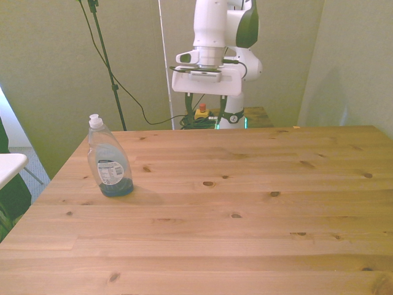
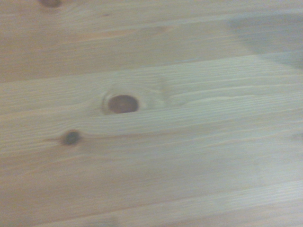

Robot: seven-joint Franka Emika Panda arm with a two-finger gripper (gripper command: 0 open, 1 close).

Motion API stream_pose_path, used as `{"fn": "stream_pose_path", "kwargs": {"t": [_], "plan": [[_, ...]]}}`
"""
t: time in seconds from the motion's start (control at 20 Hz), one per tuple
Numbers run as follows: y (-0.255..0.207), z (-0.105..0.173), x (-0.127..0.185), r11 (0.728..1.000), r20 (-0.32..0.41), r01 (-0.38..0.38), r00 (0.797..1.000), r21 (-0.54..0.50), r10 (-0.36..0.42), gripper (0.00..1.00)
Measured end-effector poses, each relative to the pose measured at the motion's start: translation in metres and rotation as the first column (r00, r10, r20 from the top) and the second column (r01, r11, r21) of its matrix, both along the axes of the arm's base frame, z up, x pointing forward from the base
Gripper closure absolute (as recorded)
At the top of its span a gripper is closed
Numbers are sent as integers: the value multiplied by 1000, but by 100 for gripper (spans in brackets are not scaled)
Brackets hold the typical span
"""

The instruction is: Knock down the dish soap

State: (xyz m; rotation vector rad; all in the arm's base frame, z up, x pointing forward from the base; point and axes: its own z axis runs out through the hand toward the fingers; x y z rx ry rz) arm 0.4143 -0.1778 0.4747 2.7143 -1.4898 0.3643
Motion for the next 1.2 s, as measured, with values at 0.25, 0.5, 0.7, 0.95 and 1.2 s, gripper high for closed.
{"fn": "stream_pose_path", "kwargs": {"t": [0.25, 0.5, 0.7, 0.95, 1.2], "plan": [[-63, 13, 2, 999, 2, 20, 1000, -43, -20, 100], [-121, 25, 22, 994, 44, 59, 998, -92, -55, 100], [-162, 27, 34, 987, 53, 109, 993, -120, -103, 100], [-198, 26, 44, 976, 56, 160, 987, -147, -153, 100], [-211, 22, 63, 967, 92, 201, 978, -155, -188, 100]]}}
